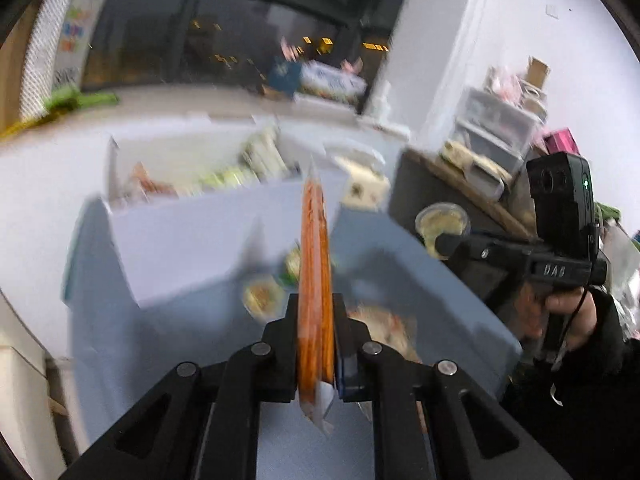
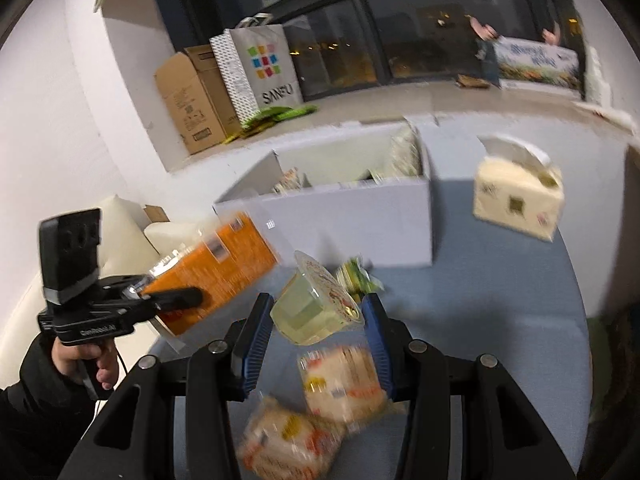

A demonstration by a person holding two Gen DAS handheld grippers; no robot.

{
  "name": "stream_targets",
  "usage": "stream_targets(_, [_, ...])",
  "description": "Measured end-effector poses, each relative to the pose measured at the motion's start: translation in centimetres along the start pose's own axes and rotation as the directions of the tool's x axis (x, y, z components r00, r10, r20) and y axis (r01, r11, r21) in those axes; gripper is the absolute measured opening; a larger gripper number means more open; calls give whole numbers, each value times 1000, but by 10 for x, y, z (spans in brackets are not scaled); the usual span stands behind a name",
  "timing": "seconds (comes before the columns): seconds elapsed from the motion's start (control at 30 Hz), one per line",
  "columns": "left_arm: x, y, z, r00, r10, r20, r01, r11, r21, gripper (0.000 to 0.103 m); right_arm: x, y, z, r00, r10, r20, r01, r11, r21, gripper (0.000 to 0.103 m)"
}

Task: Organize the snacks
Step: 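Drop jelly cup from right tool into box while left tool drops orange pack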

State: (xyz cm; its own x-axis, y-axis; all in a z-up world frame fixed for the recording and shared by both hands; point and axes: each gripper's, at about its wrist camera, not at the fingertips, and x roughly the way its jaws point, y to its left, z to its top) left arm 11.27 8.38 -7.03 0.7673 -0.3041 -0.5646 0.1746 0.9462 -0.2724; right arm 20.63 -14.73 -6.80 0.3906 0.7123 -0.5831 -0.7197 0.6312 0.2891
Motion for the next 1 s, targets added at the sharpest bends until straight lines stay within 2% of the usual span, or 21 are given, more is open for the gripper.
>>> stream_targets(0.17, [-6,14,54,993,83,81,-78,994,-71,15,26,10,61,999,28,37,-27,999,-25,50])
stream_targets(0.27, [3,32,84,987,119,112,-106,988,-115,15,52,10,102,999,13,46,-13,1000,-13,50])
stream_targets(0.5, [39,70,134,978,183,100,-167,974,-151,15,111,-5,162,999,-42,23,42,999,10,50])
stream_targets(0.53, [49,76,140,979,193,73,-180,972,-151,16,117,-7,168,999,-44,15,44,999,9,50])
stream_targets(0.57, [58,79,144,981,193,36,-186,972,-146,23,124,-10,172,999,-52,2,52,999,12,54])
stream_targets(0.6, [65,81,147,976,218,8,-214,966,-145,33,129,-13,175,997,-83,-7,83,996,16,79])
stream_targets(0.63, [66,84,146,964,264,9,-260,953,-153,66,133,-16,179,992,-125,-11,125,992,14,94])
stream_targets(0.67, [65,87,145,960,280,19,-273,947,-167,103,132,-19,179,988,-152,9,152,988,16,103])
stream_targets(0.73, [63,91,141,969,245,35,-235,955,-180,103,125,-25,177,985,-165,54,163,986,30,103])
stream_targets(0.77, [63,91,140,970,241,24,-233,957,-172,103,123,-31,175,986,-159,47,157,986,49,103])
stream_targets(0.87, [61,85,135,965,263,18,-259,958,-121,103,117,-43,171,990,-138,19,135,986,102,103])
stream_targets(1.0, [52,75,130,966,257,9,-255,962,-98,103,97,-47,164,991,-124,52,117,986,120,103])
